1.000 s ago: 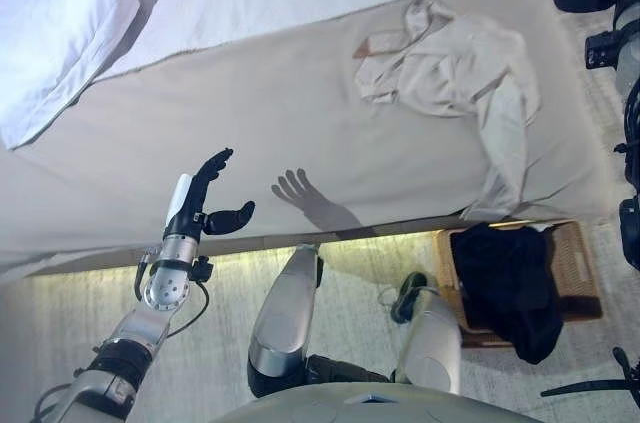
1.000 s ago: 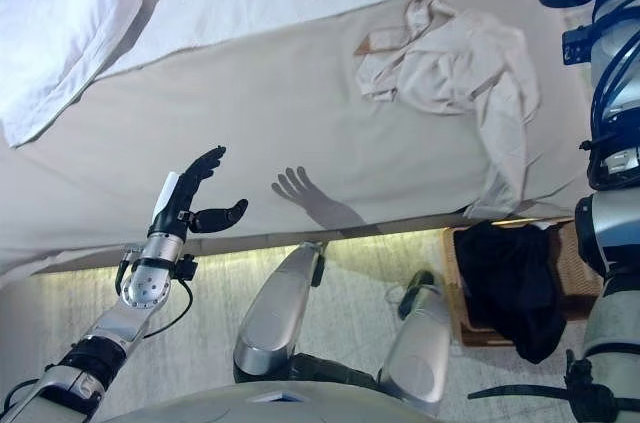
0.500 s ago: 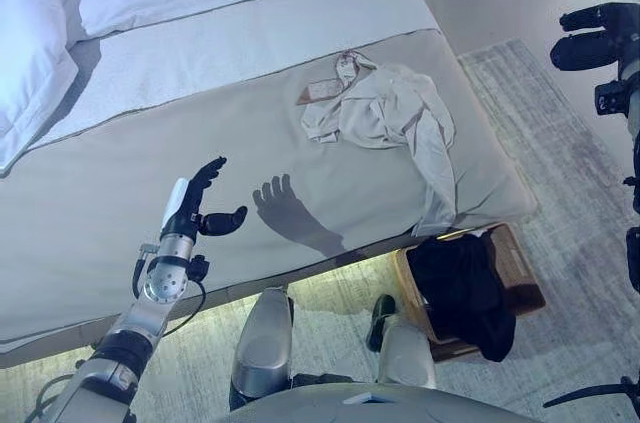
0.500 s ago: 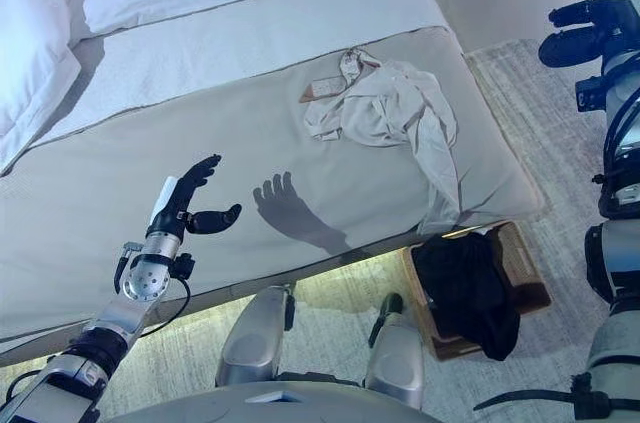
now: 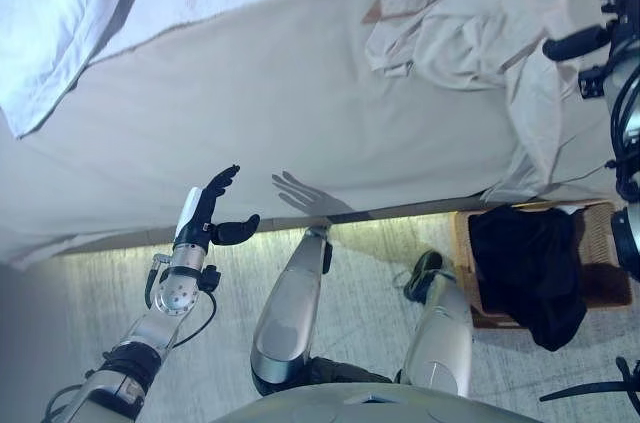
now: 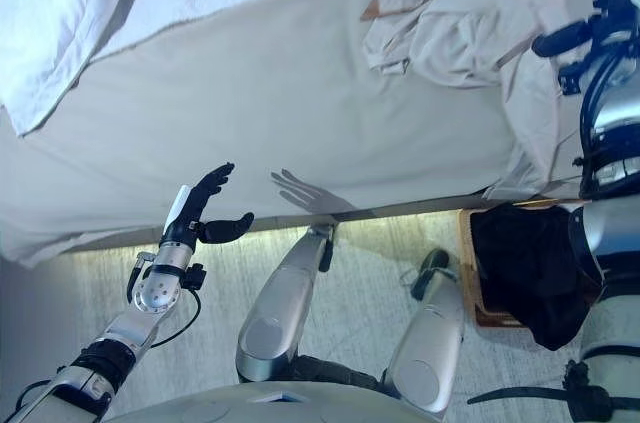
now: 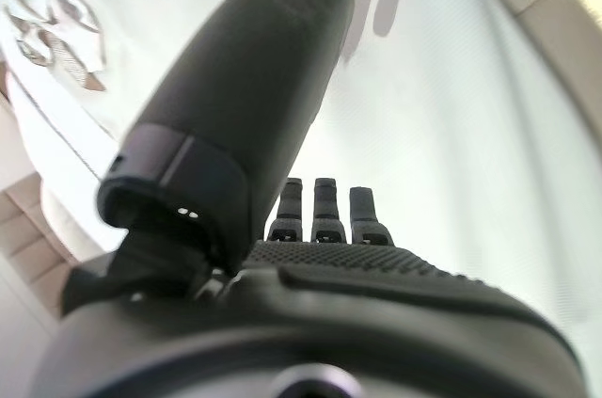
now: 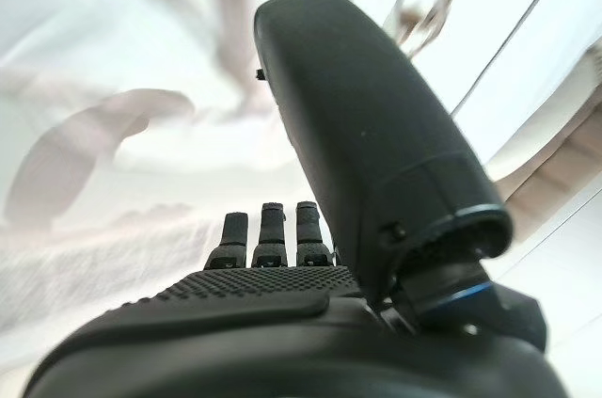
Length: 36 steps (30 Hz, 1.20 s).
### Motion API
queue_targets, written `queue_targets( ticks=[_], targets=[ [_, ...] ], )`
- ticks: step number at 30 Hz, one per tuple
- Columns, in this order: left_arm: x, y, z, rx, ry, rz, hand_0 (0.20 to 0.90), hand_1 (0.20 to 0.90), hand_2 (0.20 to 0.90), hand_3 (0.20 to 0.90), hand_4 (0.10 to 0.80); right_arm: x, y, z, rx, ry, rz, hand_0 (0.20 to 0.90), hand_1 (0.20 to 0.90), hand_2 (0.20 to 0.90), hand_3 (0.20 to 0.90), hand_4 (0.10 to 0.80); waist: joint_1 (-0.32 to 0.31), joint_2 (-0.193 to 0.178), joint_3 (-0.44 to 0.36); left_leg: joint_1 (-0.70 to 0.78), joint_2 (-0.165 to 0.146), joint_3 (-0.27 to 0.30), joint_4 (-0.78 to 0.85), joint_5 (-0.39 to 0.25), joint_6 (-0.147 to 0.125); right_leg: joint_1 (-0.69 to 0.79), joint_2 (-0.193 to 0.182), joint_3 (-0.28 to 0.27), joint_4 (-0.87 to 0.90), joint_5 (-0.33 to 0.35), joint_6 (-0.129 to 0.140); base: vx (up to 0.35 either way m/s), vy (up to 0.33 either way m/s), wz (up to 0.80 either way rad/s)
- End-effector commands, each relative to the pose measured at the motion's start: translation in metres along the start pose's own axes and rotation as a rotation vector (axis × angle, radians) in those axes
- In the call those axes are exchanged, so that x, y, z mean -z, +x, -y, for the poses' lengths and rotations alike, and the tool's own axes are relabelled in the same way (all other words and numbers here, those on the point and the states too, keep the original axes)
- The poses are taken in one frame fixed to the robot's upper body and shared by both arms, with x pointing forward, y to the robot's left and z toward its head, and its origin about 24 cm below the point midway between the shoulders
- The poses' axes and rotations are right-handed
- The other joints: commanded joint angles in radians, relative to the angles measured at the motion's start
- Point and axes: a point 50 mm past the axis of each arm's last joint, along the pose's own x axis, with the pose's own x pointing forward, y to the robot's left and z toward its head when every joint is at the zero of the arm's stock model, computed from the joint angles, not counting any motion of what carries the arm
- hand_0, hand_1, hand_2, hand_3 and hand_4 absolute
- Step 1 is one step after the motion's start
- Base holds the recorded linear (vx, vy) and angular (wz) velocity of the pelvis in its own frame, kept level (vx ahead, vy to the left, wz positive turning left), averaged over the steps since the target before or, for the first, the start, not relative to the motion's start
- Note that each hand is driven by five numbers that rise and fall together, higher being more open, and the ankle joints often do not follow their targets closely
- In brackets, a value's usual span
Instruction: Pick up the clothes from the bed and place them into the basket
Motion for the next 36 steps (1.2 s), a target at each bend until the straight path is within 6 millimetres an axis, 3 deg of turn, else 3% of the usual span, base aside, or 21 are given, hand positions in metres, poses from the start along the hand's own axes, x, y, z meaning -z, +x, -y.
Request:
queue_targets(
  ticks=[1,13,23,24,25,26,28,36],
  targets=[
    [-0.026,-0.001,-0.021,-0.072,-0.02,0.17,0.9,0.9,0.9,0.9,0.8,-0.074,0.001,0.037,0.142,0.015,0.24,0.9,0.9,0.9,0.9,0.8,0.014,0.007,-0.039,-0.044,-0.025,0.054,0.113,-0.157,0.052,-0.062,0.089,-0.066,0.089,-0.041,-0.1,-0.017,-0.034,0.08],
    [-0.043,-0.008,-0.036,-0.169,-0.076,0.258,0.9,0.9,0.9,0.9,0.8,-0.11,-0.004,0.057,0.212,0.046,0.308,0.9,0.9,0.9,0.9,0.8,0.043,0.034,-0.039,-0.329,-0.048,0.027,0.286,-0.171,0.065,-0.352,0.092,-0.039,0.265,-0.074,-0.125,-0.031,-0.057,0.08],
    [-0.063,-0.007,-0.053,-0.217,-0.071,0.357,0.9,0.9,0.9,0.9,0.8,-0.093,0.003,0.068,0.172,-0.008,0.174,0.9,0.9,0.9,0.9,0.8,0.057,0.024,-0.039,-0.518,-0.063,-0.001,0.409,-0.177,0.074,-0.51,0.119,-0.035,0.367,-0.091,-0.145,-0.015,-0.091,0.09],
    [-0.063,-0.007,-0.054,-0.218,-0.068,0.36,0.9,0.9,0.9,0.9,0.8,-0.094,0.003,0.068,0.162,-0.017,0.174,0.782,0.782,0.782,0.763,0.663,0.056,0.022,-0.039,-0.525,-0.063,-0.002,0.417,-0.179,0.074,-0.516,0.122,-0.034,0.371,-0.091,-0.147,-0.018,-0.046,-0.02],
    [-0.063,-0.008,-0.055,-0.219,-0.065,0.363,0.9,0.9,0.9,0.9,0.8,-0.095,0.003,0.067,0.147,-0.027,0.189,0.582,0.582,0.582,0.529,0.429,0.055,0.018,-0.039,-0.532,-0.062,-0.004,0.427,-0.182,0.075,-0.522,0.127,-0.033,0.377,-0.091,-0.149,-0.015,-0.029,-0.09],
    [-0.063,-0.008,-0.055,-0.219,-0.063,0.365,0.9,0.9,0.9,0.9,0.8,-0.095,0.003,0.068,0.152,-0.017,0.191,0.342,0.342,0.342,0.249,0.149,0.055,0.017,-0.039,-0.536,-0.062,-0.005,0.435,-0.185,0.074,-0.525,0.129,-0.033,0.381,-0.091,-0.149,-0.01,-0.027,-0.08],
    [-0.064,-0.007,-0.059,-0.227,-0.059,0.367,0.9,0.9,0.9,0.9,0.8,-0.097,0.001,0.065,0.147,-0.02,0.231,0.3,0.3,0.3,0.2,0.1,0.053,0.009,-0.039,-0.548,-0.068,-0.007,0.478,-0.2,0.074,-0.528,0.131,-0.037,0.403,-0.097,-0.149,-0.002,-0.048,-0.05],
    [-0.065,-0.011,-0.067,-0.231,-0.041,0.393,0.9,0.9,0.9,0.9,0.8,-0.081,0.003,0.071,0.163,-0.085,0.198,0.3,0.3,0.3,0.2,0.1,0.054,-0.008,-0.039,-0.53,-0.077,-0.002,0.618,-0.284,0.085,-0.492,0.128,-0.052,0.463,-0.13,-0.158,-0.002,-0.012,-0.06]
  ],
)
